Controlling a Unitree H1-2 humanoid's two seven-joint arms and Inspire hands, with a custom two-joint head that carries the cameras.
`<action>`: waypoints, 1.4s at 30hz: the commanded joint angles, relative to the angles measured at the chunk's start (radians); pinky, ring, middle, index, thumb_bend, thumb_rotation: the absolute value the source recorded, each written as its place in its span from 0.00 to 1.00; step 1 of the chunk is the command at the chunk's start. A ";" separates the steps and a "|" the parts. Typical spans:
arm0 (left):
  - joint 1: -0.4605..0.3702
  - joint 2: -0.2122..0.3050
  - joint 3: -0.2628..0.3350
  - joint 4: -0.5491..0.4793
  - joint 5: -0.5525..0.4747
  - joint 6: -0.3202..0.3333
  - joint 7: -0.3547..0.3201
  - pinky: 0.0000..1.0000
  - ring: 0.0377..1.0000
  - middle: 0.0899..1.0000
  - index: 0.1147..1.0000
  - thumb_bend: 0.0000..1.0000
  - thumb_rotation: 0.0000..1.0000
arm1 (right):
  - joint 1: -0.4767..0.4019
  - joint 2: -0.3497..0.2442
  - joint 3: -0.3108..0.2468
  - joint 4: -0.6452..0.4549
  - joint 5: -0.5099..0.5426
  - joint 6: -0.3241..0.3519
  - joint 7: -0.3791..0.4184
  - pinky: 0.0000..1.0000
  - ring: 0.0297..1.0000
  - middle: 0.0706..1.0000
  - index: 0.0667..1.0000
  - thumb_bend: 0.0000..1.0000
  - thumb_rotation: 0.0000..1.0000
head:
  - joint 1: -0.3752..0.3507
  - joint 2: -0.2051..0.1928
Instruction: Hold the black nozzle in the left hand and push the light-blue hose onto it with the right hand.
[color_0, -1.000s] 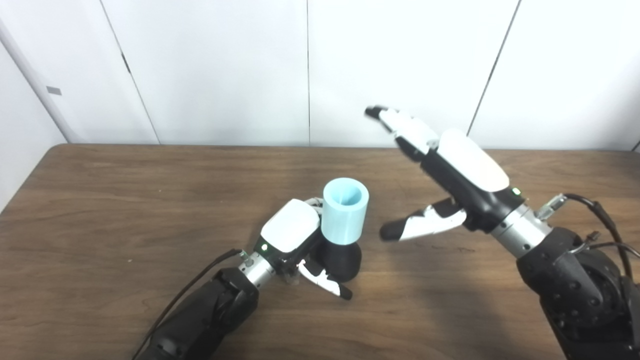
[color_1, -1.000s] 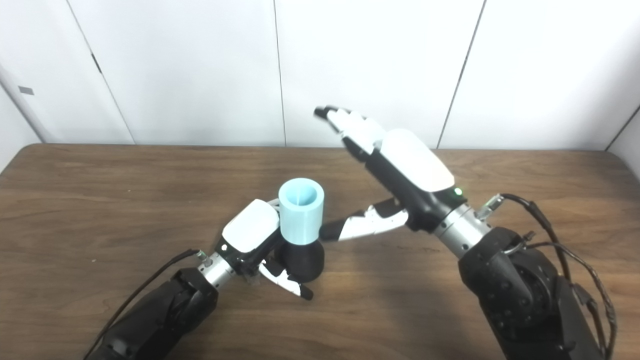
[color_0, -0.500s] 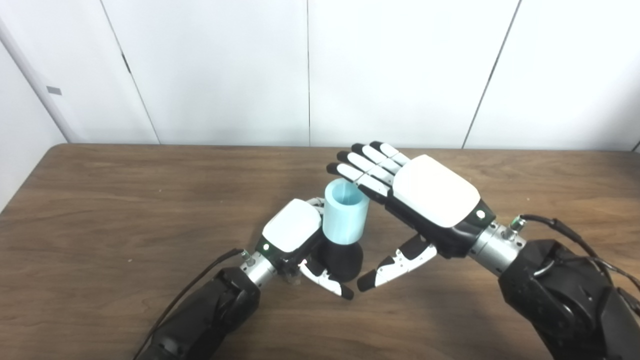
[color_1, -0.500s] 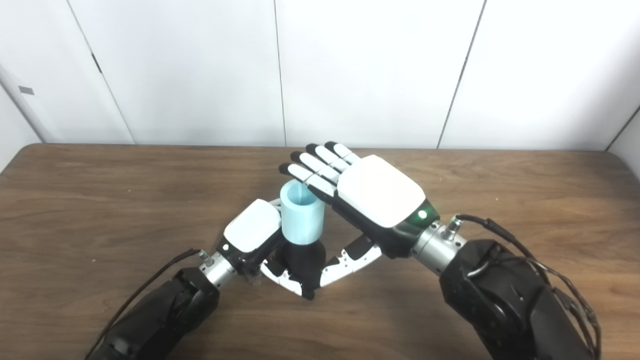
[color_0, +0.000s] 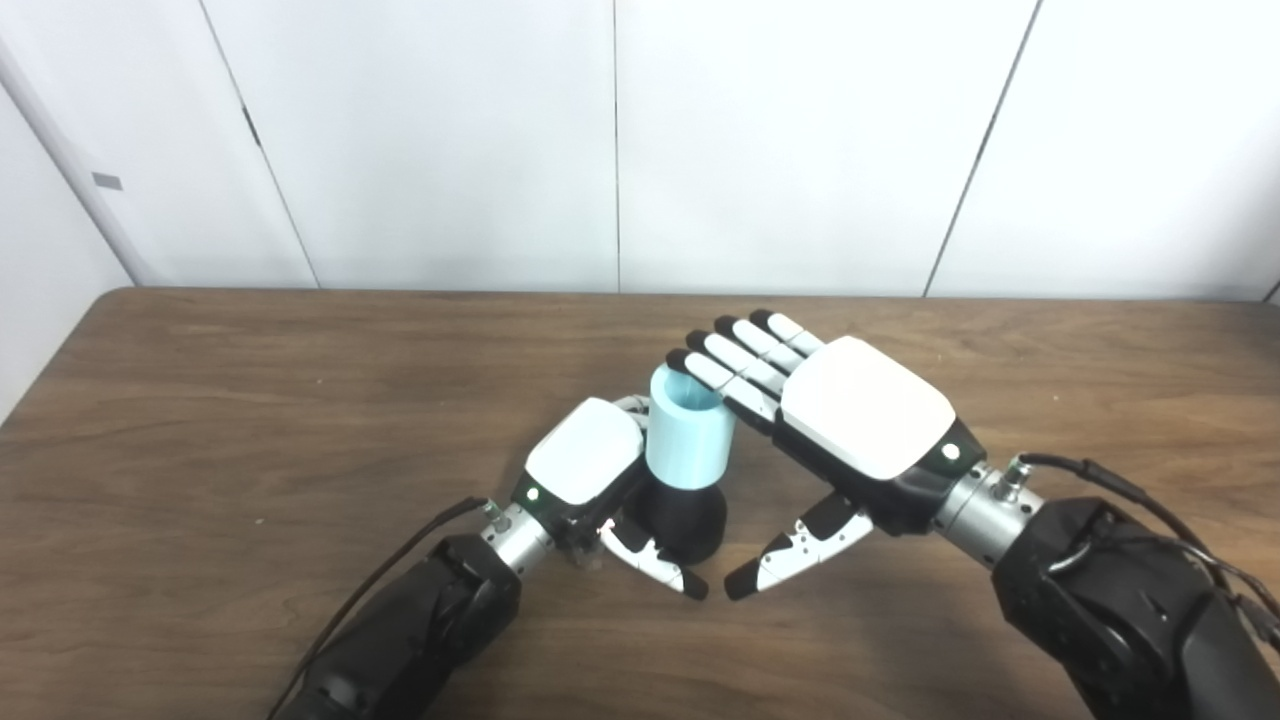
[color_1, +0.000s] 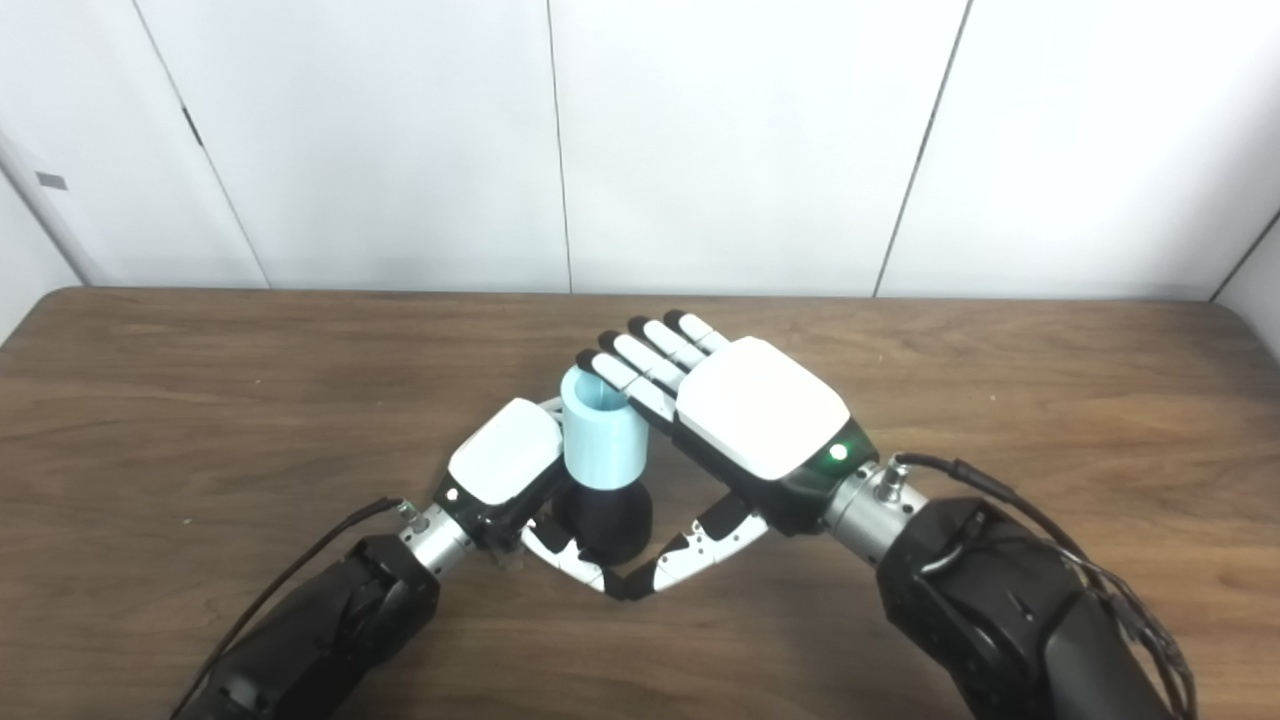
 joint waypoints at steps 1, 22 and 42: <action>0.276 -0.115 -0.143 0.206 0.009 -0.057 0.011 0.76 0.47 0.41 0.44 0.52 0.00 | -0.037 0.014 -0.036 -0.021 -0.017 -0.013 -0.013 1.00 1.00 1.00 1.00 0.95 0.83 | 0.000 0.000; 0.291 -0.112 -0.140 0.172 0.011 -0.046 -0.008 0.78 0.48 0.41 0.44 0.52 0.00 | 0.016 0.050 0.000 0.002 -0.022 -0.032 0.025 1.00 1.00 1.00 1.00 0.97 0.82 | 0.005 0.013; 0.295 -0.110 -0.136 0.167 0.008 -0.049 -0.009 0.78 0.47 0.41 0.44 0.52 0.00 | 0.028 0.013 0.013 0.009 0.061 -0.091 -0.022 0.96 0.94 0.81 0.77 0.97 0.80 | 0.000 0.032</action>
